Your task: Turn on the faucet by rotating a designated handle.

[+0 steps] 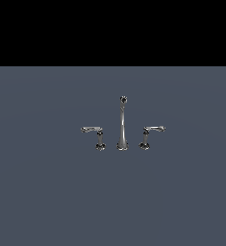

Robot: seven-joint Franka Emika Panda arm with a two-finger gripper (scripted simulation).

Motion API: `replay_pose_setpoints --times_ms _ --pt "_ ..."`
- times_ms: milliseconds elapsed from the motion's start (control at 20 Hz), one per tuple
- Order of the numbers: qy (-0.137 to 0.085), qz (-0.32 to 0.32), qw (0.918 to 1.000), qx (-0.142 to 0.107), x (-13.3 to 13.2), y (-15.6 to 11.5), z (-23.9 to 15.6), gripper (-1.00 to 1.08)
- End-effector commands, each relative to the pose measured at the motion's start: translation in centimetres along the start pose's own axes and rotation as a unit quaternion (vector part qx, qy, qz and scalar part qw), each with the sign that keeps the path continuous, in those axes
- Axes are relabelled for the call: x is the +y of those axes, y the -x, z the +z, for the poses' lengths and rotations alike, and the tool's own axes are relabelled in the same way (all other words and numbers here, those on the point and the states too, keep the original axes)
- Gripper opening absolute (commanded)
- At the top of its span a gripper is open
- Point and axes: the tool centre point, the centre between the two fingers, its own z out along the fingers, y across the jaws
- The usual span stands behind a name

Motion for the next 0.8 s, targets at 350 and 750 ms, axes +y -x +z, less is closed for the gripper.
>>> replay_pose_setpoints --times_ms 350,750 --pt "0.000 0.014 0.9999 0.000 -0.5 -0.2 0.7 -1.00" --pt "0.000 0.063 0.9980 -0.001 -2.2 -1.1 3.2 -1.00"
